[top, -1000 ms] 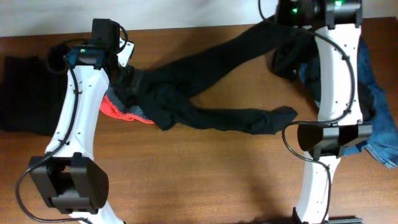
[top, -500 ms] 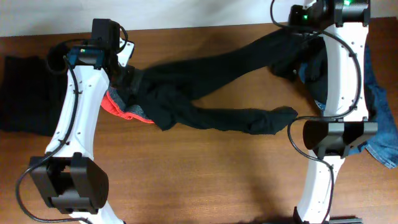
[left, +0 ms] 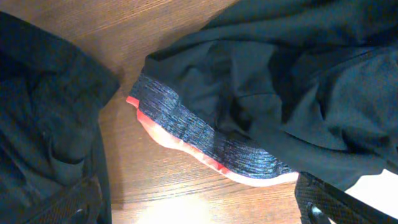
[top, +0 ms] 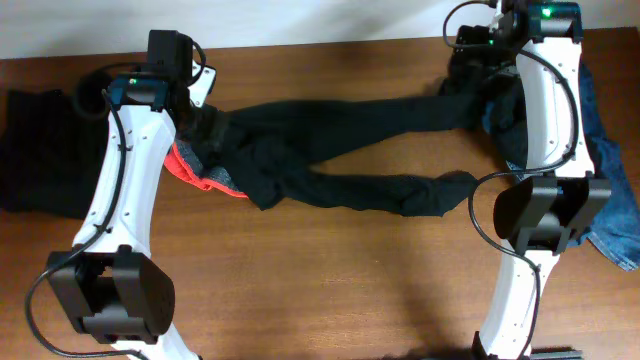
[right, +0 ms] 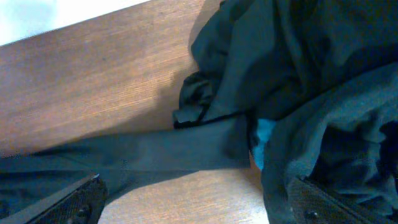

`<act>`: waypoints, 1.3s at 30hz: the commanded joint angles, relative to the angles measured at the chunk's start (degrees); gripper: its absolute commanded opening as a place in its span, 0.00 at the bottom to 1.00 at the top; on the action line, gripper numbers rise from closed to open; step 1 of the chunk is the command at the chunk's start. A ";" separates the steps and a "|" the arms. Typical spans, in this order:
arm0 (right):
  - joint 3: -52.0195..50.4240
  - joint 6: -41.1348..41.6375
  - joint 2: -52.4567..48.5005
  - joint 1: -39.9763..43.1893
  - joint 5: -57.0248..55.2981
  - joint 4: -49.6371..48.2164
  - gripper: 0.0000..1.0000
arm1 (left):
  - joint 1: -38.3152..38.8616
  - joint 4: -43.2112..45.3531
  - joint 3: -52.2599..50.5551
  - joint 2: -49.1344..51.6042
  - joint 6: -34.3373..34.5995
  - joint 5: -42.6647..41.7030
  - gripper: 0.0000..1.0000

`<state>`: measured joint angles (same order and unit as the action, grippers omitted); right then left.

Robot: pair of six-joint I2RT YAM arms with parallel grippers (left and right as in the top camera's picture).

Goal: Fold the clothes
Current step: 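Pull the upper trouser leg rightward with the right gripper to straighten it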

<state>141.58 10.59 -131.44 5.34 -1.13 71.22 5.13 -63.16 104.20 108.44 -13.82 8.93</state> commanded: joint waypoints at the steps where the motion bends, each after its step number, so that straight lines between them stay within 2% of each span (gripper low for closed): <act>1: 0.35 0.81 0.55 1.14 -1.07 -0.24 0.99 | -0.04 0.33 0.48 -0.68 0.52 -0.61 0.99; 8: 0.33 0.79 0.55 5.03 -0.94 1.84 0.99 | -0.04 0.76 0.48 -0.68 0.52 -0.61 0.99; 9: 0.22 0.74 0.55 5.79 -0.83 1.92 0.92 | -0.04 0.79 0.48 -0.68 0.55 -0.61 0.99; 10: -0.09 0.37 0.55 6.49 -0.66 1.97 0.76 | -0.04 0.81 0.48 -0.68 0.55 -0.61 0.99; 11: -0.42 0.13 0.55 7.08 -0.42 1.97 0.52 | -0.04 0.94 0.48 -0.68 0.55 -0.61 0.99; 12: -1.05 0.17 0.55 7.63 -0.42 1.90 0.21 | -0.04 1.03 0.48 -0.68 0.55 -0.61 0.99; 13: -1.75 0.15 0.55 8.02 -0.42 1.68 0.10 | -0.04 1.25 0.48 -0.68 0.55 -0.63 0.99; 14: -2.80 0.15 0.50 8.46 -0.24 1.18 0.05 | -0.04 1.51 0.48 -0.68 0.55 -0.68 0.99; 29: -27.41 -4.61 0.44 9.33 8.61 -15.76 0.04 | 0.00 2.23 0.48 -0.68 0.57 -2.32 0.99; 39: -29.20 -4.57 -3.39 12.13 7.98 -16.57 0.04 | 0.11 2.23 0.48 -0.68 0.57 -2.34 0.99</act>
<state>112.88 6.22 -132.20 15.55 6.59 54.50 5.13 -61.01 104.20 108.44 -13.82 7.42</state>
